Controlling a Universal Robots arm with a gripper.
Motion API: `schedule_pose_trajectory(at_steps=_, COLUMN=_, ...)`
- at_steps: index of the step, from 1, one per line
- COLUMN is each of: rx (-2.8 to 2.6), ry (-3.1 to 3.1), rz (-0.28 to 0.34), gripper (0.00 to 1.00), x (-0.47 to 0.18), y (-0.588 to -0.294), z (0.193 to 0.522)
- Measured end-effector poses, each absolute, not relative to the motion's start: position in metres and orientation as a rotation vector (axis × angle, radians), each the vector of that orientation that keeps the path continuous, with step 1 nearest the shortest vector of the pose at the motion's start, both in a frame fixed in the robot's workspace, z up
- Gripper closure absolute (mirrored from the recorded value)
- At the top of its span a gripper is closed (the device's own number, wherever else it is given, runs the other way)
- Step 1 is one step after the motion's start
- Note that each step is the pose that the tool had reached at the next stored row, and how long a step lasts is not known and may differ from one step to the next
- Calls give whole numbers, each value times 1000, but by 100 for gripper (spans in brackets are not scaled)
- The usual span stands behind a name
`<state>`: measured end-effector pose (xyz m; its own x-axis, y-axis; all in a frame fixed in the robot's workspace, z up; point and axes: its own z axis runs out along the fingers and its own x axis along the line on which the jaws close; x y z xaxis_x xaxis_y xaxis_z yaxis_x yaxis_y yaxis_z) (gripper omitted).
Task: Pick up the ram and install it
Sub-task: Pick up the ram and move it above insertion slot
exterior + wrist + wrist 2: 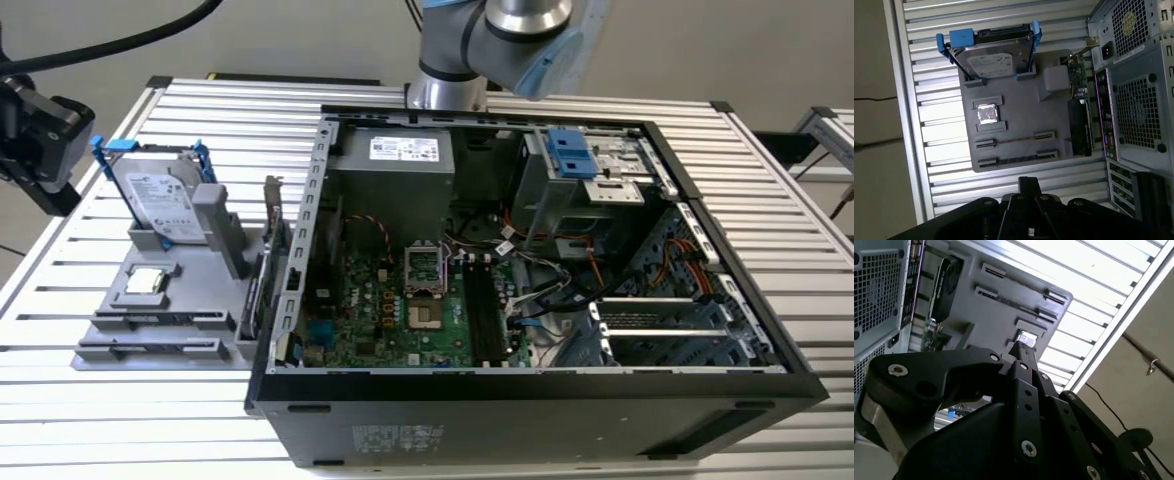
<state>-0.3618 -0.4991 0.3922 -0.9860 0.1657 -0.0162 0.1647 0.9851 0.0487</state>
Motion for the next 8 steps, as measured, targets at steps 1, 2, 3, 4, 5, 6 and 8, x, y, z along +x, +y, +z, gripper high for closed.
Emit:
schedule_pose_trajectory(at_steps=1, rx=263, ry=3109, rz=74, gripper=100, x=-362, y=-499, z=392)
schedule_pose_trajectory(at_steps=2, rx=268, ry=3109, rz=74, gripper=100, x=-362, y=-499, z=392)
schedule_pose_trajectory(at_steps=3, rx=272, ry=3108, rz=74, gripper=100, x=-362, y=-499, z=392)
schedule_pose_trajectory(at_steps=4, rx=276, ry=3108, rz=74, gripper=100, x=-362, y=-499, z=392)
schedule_pose_trajectory(at_steps=5, rx=280, ry=3108, rz=73, gripper=100, x=-362, y=-499, z=392)
schedule_pose_trajectory(at_steps=6, rx=285, ry=3107, rz=73, gripper=100, x=-362, y=-499, z=392)
schedule_pose_trajectory(at_steps=8, rx=293, ry=3106, rz=73, gripper=100, x=-362, y=-499, z=392)
